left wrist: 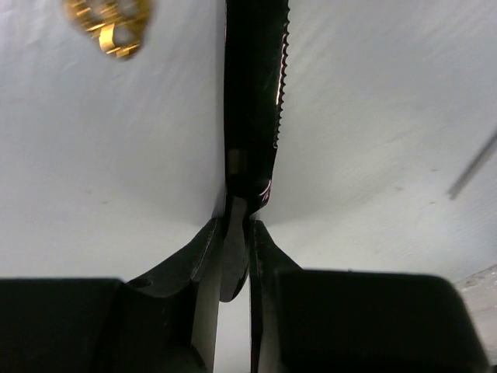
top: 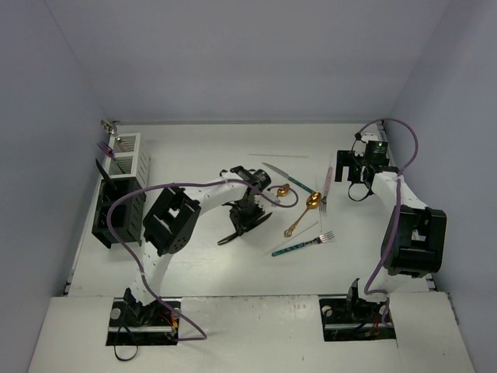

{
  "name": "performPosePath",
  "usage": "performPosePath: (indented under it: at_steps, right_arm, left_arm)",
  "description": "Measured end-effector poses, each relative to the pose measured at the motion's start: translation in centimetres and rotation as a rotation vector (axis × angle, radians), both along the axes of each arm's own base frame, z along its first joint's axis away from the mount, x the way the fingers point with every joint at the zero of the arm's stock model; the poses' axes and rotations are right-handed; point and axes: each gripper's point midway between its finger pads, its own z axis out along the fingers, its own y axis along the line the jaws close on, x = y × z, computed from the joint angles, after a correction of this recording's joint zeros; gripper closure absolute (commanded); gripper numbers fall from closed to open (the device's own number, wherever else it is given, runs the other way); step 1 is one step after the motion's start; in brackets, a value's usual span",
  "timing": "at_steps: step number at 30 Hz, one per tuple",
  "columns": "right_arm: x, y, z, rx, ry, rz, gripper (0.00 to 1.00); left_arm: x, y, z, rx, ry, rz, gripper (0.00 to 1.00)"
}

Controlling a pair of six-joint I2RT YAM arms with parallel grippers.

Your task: Sort the eating utensils into containers

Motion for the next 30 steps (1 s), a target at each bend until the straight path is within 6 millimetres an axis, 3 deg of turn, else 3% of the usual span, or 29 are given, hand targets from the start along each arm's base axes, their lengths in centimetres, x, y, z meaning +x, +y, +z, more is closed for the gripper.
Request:
performPosePath:
  at_steps: [5, 8, 16, 20, 22, 30]
  right_arm:
    - [0.0, 0.1, 0.0, 0.006, -0.001, 0.002, 0.0]
    - [0.0, 0.1, 0.0, 0.007, -0.001, 0.003, 0.0]
    - [0.0, 0.1, 0.0, 0.007, -0.001, 0.003, 0.0]
    - [0.0, 0.1, 0.0, 0.007, -0.001, 0.003, 0.0]
    - [0.0, 0.1, 0.0, 0.007, -0.001, 0.003, 0.0]
    - [0.0, 0.1, 0.0, 0.008, -0.001, 0.003, 0.0]
  left_arm:
    - [2.5, 3.1, 0.4, 0.01, -0.041, 0.088, 1.0]
    - [3.4, 3.7, 0.8, 0.012, -0.074, 0.101, 1.0]
    - [1.1, 5.2, -0.4, 0.072, -0.036, 0.017, 1.0]
    - [0.6, 5.9, -0.6, 0.095, -0.033, -0.012, 0.81]
    - [0.5, 6.0, -0.6, 0.103, -0.031, -0.022, 0.67]
    - [0.0, 7.0, -0.7, 0.21, 0.011, -0.061, 0.63]
